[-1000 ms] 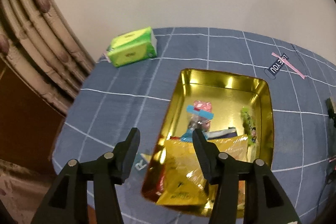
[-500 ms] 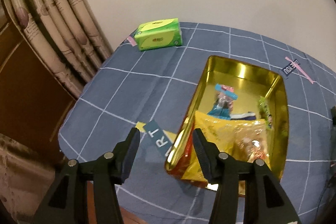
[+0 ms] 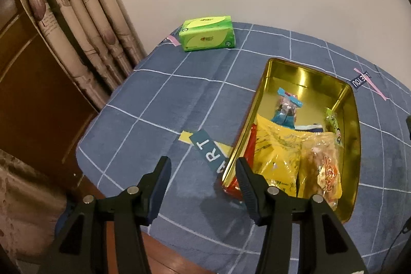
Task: Organize snacks
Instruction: 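Carry the granola block into the tin and open the right tool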
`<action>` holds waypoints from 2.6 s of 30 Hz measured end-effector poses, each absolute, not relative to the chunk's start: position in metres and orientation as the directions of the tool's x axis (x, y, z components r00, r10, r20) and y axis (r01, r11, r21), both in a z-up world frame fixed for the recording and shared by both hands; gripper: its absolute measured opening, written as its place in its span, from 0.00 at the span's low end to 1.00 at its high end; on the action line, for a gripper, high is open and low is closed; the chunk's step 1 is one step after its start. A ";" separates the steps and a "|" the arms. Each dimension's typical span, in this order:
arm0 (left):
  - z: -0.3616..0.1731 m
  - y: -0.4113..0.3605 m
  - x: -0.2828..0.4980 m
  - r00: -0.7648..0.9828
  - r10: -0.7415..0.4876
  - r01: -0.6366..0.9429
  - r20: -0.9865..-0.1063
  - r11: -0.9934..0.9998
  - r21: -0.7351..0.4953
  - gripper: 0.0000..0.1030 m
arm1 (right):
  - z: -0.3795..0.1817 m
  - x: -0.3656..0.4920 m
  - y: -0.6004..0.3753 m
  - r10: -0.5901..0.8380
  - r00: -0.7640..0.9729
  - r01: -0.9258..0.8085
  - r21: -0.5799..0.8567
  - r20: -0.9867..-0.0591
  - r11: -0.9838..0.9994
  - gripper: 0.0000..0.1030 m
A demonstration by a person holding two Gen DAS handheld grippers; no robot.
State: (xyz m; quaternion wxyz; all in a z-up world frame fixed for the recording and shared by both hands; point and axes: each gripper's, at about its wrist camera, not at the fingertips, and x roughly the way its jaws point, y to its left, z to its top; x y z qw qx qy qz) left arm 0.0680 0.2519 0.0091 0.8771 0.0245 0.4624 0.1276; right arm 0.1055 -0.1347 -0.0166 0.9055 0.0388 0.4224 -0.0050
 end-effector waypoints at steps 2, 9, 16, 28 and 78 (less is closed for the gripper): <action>0.007 0.254 0.066 0.532 0.244 -0.209 -0.811 0.966 0.153 0.52 | -0.010 0.104 -0.113 0.063 0.644 0.000 0.082 -0.763 0.997 0.31; 0.005 0.265 0.062 0.519 0.230 -0.244 -0.823 0.963 0.116 0.52 | 0.009 0.101 -0.043 0.164 0.639 -0.143 0.094 -0.752 0.985 0.31; -0.001 0.269 0.064 0.502 0.206 -0.243 -0.840 0.966 0.092 0.52 | 0.015 0.105 0.011 0.216 0.625 -0.241 0.077 -0.750 0.967 0.31; -0.003 0.281 0.061 0.496 0.218 -0.281 -0.841 0.956 0.082 0.52 | -0.001 0.130 0.065 0.207 0.598 -0.300 0.023 -0.774 0.954 0.31; -0.004 0.255 0.058 0.497 0.235 -0.212 -0.835 0.966 0.146 0.52 | 0.000 0.104 0.069 0.181 0.606 -0.265 0.019 -0.775 0.964 0.76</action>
